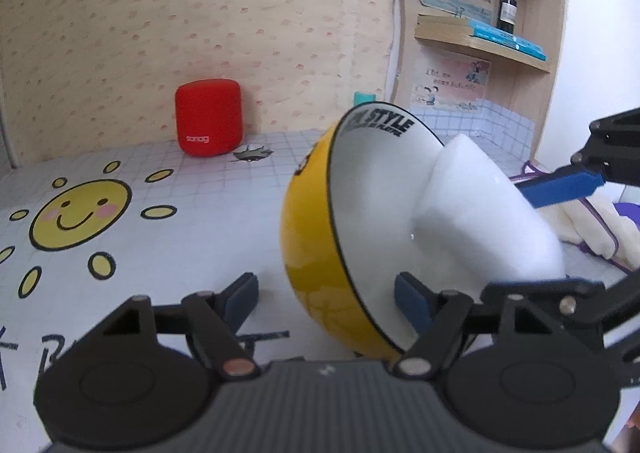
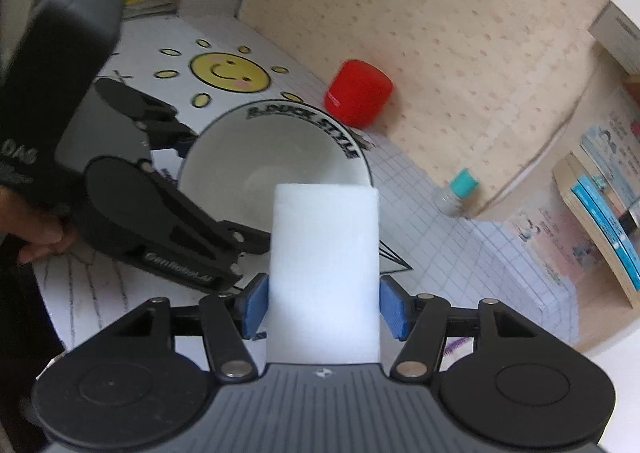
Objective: Clean bowl
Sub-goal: 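Hold the tilted bowl with the left gripper while the right gripper scrubs the sponge inside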
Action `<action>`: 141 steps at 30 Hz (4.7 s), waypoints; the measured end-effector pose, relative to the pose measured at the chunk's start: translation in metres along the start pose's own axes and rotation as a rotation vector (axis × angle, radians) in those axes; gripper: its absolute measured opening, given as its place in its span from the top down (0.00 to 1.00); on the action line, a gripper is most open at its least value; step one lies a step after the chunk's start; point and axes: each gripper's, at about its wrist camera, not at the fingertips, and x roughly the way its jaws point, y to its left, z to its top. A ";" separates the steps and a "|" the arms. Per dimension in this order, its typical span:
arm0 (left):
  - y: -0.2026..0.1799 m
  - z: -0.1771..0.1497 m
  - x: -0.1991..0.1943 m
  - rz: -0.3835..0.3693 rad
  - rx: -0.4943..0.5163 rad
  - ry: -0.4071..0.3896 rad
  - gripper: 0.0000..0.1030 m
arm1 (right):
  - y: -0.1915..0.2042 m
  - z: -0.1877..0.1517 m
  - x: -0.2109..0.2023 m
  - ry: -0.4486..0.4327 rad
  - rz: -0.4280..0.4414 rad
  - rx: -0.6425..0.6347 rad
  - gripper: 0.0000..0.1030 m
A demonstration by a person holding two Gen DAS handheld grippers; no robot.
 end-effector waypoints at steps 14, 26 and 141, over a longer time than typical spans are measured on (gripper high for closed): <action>0.003 -0.001 -0.003 0.015 -0.028 -0.010 0.26 | 0.019 0.005 -0.002 0.014 -0.064 -0.245 0.45; 0.008 -0.003 -0.006 -0.015 -0.053 -0.027 0.18 | 0.018 0.008 0.002 0.019 -0.109 -0.250 0.45; -0.014 0.007 0.011 0.026 0.013 -0.012 0.15 | -0.009 0.003 0.006 0.065 -0.032 -0.247 0.46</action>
